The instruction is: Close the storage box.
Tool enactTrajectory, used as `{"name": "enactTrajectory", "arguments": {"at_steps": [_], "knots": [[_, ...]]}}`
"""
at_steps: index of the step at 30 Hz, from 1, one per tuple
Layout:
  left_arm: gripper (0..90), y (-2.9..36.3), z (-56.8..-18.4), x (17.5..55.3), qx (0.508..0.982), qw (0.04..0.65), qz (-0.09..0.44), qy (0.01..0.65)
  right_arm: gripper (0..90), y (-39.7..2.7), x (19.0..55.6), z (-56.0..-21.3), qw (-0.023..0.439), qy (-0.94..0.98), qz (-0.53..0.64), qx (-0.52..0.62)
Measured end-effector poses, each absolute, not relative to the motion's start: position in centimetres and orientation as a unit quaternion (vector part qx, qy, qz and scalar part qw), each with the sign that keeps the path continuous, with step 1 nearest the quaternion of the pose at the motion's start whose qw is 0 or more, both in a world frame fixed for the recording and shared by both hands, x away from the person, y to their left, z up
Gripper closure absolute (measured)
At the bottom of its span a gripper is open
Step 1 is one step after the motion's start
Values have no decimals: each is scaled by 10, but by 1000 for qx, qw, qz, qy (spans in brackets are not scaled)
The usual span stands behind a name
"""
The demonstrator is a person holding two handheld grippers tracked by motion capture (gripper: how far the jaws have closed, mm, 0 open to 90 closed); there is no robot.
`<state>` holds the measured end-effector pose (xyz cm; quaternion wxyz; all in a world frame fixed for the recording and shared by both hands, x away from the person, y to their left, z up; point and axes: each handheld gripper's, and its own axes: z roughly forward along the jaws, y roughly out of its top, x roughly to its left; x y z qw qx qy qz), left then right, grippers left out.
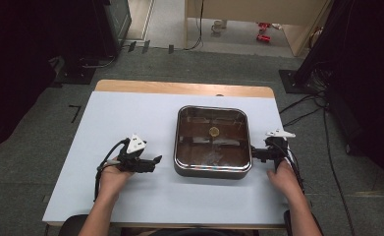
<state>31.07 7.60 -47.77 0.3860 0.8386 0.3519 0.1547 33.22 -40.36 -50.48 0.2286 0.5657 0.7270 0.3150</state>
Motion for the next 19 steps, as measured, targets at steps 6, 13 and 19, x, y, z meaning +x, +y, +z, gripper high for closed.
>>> {"name": "enactTrajectory", "arguments": {"at_steps": [6, 13, 19], "knots": [[210, 77, -491, 317, 844, 350, 149, 377, 61, -404, 332, -505, 229, 727, 315, 566], [198, 74, -496, 316, 838, 353, 159, 384, 61, -404, 332, -505, 229, 727, 315, 566], [191, 73, -497, 314, 832, 359, 166, 389, 61, -404, 332, -505, 229, 727, 315, 566]]}}
